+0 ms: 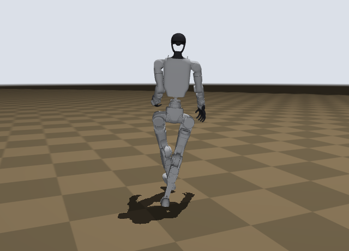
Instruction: Walk run
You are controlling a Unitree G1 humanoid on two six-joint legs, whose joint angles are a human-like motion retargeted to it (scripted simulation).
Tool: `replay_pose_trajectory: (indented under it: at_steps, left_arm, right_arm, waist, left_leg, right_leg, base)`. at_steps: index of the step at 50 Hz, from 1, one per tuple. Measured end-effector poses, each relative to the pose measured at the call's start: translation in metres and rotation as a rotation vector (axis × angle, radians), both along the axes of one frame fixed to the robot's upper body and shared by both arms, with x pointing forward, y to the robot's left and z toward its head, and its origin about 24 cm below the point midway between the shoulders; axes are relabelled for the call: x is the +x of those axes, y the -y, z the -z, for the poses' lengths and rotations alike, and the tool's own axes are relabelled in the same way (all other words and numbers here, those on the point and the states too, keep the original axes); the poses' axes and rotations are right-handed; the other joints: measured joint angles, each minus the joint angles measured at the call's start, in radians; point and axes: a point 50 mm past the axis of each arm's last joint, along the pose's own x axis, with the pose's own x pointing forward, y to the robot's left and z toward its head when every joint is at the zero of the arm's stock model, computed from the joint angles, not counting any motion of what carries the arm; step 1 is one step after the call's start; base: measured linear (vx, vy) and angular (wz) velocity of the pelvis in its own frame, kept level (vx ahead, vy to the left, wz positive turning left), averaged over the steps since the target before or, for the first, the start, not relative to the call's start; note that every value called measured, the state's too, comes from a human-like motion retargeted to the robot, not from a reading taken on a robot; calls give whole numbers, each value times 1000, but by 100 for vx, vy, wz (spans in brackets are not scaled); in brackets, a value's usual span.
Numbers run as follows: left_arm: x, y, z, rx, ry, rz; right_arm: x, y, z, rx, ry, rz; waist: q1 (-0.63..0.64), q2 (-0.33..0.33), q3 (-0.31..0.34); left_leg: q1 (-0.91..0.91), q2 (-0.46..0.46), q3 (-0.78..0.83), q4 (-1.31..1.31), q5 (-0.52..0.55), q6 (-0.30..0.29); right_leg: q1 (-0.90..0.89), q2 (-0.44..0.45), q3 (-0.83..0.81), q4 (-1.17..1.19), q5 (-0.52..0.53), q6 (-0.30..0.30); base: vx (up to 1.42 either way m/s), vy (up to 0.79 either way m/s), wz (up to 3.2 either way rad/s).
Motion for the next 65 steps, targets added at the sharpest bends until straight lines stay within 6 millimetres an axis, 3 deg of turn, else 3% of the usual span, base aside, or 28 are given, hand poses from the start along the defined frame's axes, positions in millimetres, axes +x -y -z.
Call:
replay_pose_trajectory:
  at_steps: [2, 5, 6, 8, 10, 12, 13, 15, 17, 22, 26, 30, 32, 34, 35, 36, 38, 40, 43, 45, 47, 48, 50, 53, 58, 62, 65]
  left_arm:
    - [-3, -2, 0, 9, -2, -5]
    - [-3, -9, -1, 29, 0, -3]
    - [-4, -12, 0, 36, -4, -1]
    - [-9, -19, 3, 42, -19, -6]
    - [-13, -24, 6, 33, -36, -17]
    - [-11, -25, 7, 25, -41, -31]
    - [-9, -24, 6, 27, -37, -35]
    - [-2, -21, 3, 38, -23, -41]
    - [6, -18, -1, 38, -10, -53]
    - [21, -6, -10, 8, 47, -32]
    - [31, -5, -19, 3, 102, 15]
    - [37, -7, -24, -3, 135, 41]
    - [36, -7, -24, -6, 139, 37]
    - [32, -7, -23, -12, 138, 26]
    - [29, -6, -21, -17, 136, 18]
    - [26, -6, -19, -25, 129, 12]
    - [18, -3, -13, -46, 105, 3]
    - [9, -1, -4, -72, 61, -2]
    - [-4, 7, 10, -98, -19, 19]
    - [-10, 16, 17, -110, -64, 29]
    - [-9, 18, 16, -105, -70, 24]
    - [-7, 17, 15, -100, -62, 31]
    - [-4, 15, 12, -85, -37, 63]
    - [2, 13, 6, -69, -2, 76]
    - [7, 9, -2, -53, 40, 53]
    - [9, 13, -5, -78, 53, 35]
    - [9, 14, -6, -100, 65, 20]
  right_arm:
    - [-1, -3, 1, 7, 6, 2]
    - [-14, -7, 11, 31, -41, 14]
    - [-24, -8, 19, 38, -93, 12]
    - [-51, -12, 35, 46, -219, 4]
    - [-85, -15, 51, 38, -367, 5]
    - [-121, -13, 62, 29, -510, 14]
    - [-139, -9, 65, 28, -581, 21]
    - [-174, -3, 69, 40, -721, 38]
    - [-206, -1, 70, 60, -839, 62]
    - [-281, 0, 67, 114, -1000, 216]
    - [-326, -10, 60, 196, -1077, 345]
    - [-358, -25, 53, 262, -1157, 413]
    - [-367, -29, 51, 274, -1188, 409]
    - [-375, -30, 48, 279, -1224, 386]
    - [-376, -30, 47, 277, -1236, 371]
    - [-377, -29, 47, 272, -1242, 358]
    - [-376, -26, 47, 259, -1248, 341]
    - [-375, -25, 47, 245, -1242, 337]
    - [-365, -23, 50, 237, -1210, 358]
    - [-350, -20, 55, 240, -1175, 370]
    - [-320, -17, 62, 232, -1100, 354]
    - [-304, -14, 66, 223, -1051, 346]
    - [-266, -9, 71, 202, -943, 329]
    - [-200, 0, 71, 164, -764, 262]
    - [-102, 2, 53, 126, -458, 118]
    - [-45, 4, 29, 91, -237, 61]
    - [-20, 4, 15, 73, -125, 38]
  waist:
    - [22, 1, -5]
    - [82, -37, -28]
    - [99, -49, -38]
    - [122, -71, -61]
    - [119, -81, -81]
    - [84, -77, -77]
    - [70, -81, -68]
    - [56, -50, -64]
    - [53, 28, -76]
    - [-62, 104, -80]
    - [-129, 83, -61]
    - [-177, 33, -28]
    - [-195, 30, -16]
    - [-207, 34, -15]
    - [-205, 38, -20]
    - [-209, 41, -30]
    - [-222, 50, -56]
    - [-271, 65, -81]
    - [-288, 86, -116]
    - [-274, 70, -123]
    - [-267, 29, -127]
    - [-256, 8, -134]
    - [-249, -11, -135]
    - [-208, -33, -113]
    - [-117, -50, -95]
    - [-77, -17, -71]
    - [-60, -8, -55]
  left_leg:
    - [29, -2, 47, 4, -34, -1]
    - [36, 10, 72, 63, -2, 146]
    - [40, 5, 39, 63, 37, 160]
    - [47, 4, -26, 79, 91, 161]
    - [50, 14, -71, 113, 101, 174]
    - [95, 12, -100, 136, 71, 195]
    - [131, -3, -95, 142, 49, 205]
    - [183, 16, -124, 142, 16, 199]
    - [198, 105, -145, 141, -1, 178]
    - [282, 138, -211, 114, -39, 163]
    - [358, 100, -256, 107, -78, 156]
    - [463, 60, -301, 111, -122, 133]
    - [509, 67, -318, 112, -138, 114]
    - [560, 84, -324, 111, -154, 83]
    - [577, 91, -321, 110, -154, 70]
    - [585, 97, -324, 116, -142, 53]
    - [596, 111, -334, 135, -97, 10]
    - [602, 140, -378, 174, -5, -45]
    - [569, 175, -426, 315, 286, -139]
    - [513, 166, -426, 487, 458, -196]
    - [429, 147, -375, 682, 566, -194]
    - [394, 152, -323, 742, 588, -166]
    - [315, 189, -245, 849, 493, -106]
    - [209, 217, -149, 908, 371, -48]
    - [59, 160, -85, 693, 196, -3]
    - [7, 105, -112, 347, 173, 47]
    - [-20, 68, -50, 128, 87, 78]
  right_leg:
    - [30, 21, -6, 11, 10, -25]
    - [49, -3, -23, 45, 82, -19]
    - [53, -12, -38, 64, 133, -2]
    - [55, -25, -50, 120, 272, 60]
    - [39, -43, -79, 205, 452, 169]
    - [-23, -49, -91, 398, 565, 286]
    - [-70, -68, -94, 545, 565, 348]
    - [-151, -58, -83, 702, 565, 344]
    - [-235, 25, -47, 700, 494, 253]
    - [-453, -108, -123, 704, 229, 101]
    - [-538, -193, -58, 443, 165, 200]
    - [-576, -263, 54, 156, 128, 312]
    - [-591, -282, 50, 55, 100, 353]
    - [-610, -297, 19, -43, 72, 431]
    - [-613, -304, -24, -65, 62, 444]
    - [-616, -295, -16, -46, 67, 415]
    - [-613, -296, -67, 11, 66, 343]
    - [-590, -315, -178, 39, 148, 304]
    - [-560, -239, 44, 101, 176, 245]
    - [-501, -232, 62, 112, 145, 200]
    - [-433, -292, -71, 90, 134, 188]
    - [-408, -298, -72, 83, 121, 180]
    - [-365, -262, 3, 73, 96, 160]
    - [-286, -254, -49, 38, 89, 147]
    - [-190, -188, -37, 3, 58, 107]
    - [-110, -98, -23, -7, 11, 74]
    - [-47, -61, -30, -10, -21, 53]
  base:
    - [83, -17, -36]
    - [92, -20, -80]
    - [114, -20, -79]
    - [102, -19, -56]
    - [95, -15, -5]
    - [96, -13, 67]
    - [89, -12, 77]
    - [88, -13, 53]
    - [83, -12, 25]
    - [76, -10, 121]
    - [71, -21, 96]
    - [74, -32, 72]
    - [90, -41, 50]
    - [75, -32, 18]
    - [76, -33, -4]
    - [78, -34, 4]
    - [99, -46, 41]
    - [110, -60, 108]
    - [105, -62, 74]
    - [97, -56, 6]
    - [81, -51, -20]
    - [76, -47, -26]
    - [73, -43, -17]
    - [68, -38, -74]
    - [67, -29, -93]
    - [71, -22, -35]
    - [71, -20, -22]
